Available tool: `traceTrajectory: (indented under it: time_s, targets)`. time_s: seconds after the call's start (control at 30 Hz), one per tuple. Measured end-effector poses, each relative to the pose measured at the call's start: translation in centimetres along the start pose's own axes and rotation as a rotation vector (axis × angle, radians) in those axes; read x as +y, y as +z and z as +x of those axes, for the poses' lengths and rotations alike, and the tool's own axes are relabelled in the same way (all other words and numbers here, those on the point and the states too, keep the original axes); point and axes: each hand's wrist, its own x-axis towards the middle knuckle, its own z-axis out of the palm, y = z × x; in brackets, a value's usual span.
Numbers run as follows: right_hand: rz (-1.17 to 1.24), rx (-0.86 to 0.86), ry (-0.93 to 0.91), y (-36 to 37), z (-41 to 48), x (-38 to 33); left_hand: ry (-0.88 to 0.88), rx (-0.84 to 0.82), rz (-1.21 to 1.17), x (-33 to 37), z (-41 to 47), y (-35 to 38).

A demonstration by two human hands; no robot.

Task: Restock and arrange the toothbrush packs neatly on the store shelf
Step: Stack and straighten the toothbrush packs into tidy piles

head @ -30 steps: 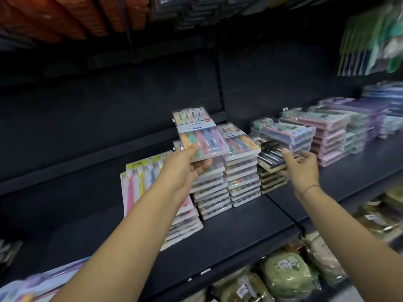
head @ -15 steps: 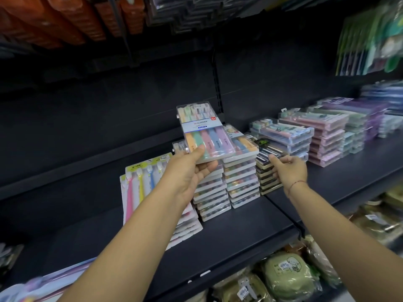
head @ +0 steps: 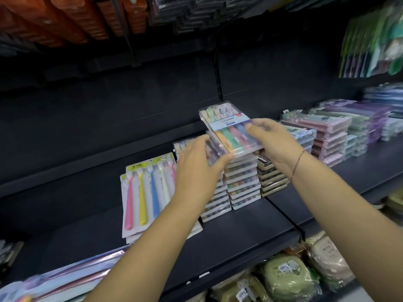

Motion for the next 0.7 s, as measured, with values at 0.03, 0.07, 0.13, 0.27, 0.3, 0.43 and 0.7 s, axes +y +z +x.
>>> traceTrajectory:
  time_s: [0.03,0.07,0.13,0.27,0.3,0.43,0.7]
  targets:
    - [-0.068,0.013,-0.006,-0.1,0.7,0.0,0.068,0.026,0.225,-1.1,0.0,-0.3]
    - [-0.132,0.039,-0.002,0.0,1.4,-0.1,0.090,-0.010,0.347,-2.2,0.1,-0.4]
    - [-0.238,0.097,0.004,0.3,2.4,0.1,0.059,-0.150,0.396,-4.0,0.0,-0.1]
    - [-0.358,0.189,0.064,1.2,3.4,1.4,0.041,-0.175,0.254,-5.1,0.1,1.0]
    - [-0.350,0.188,0.073,1.4,3.6,1.8,0.040,-0.162,0.238,-5.0,0.1,1.1]
    - [-0.209,0.121,0.152,1.9,4.2,2.7,0.021,-0.137,0.229,-4.9,0.5,1.7]
    - [-0.342,0.211,0.063,2.1,3.2,2.9,0.021,-0.158,0.211,-5.7,-1.3,-1.7]
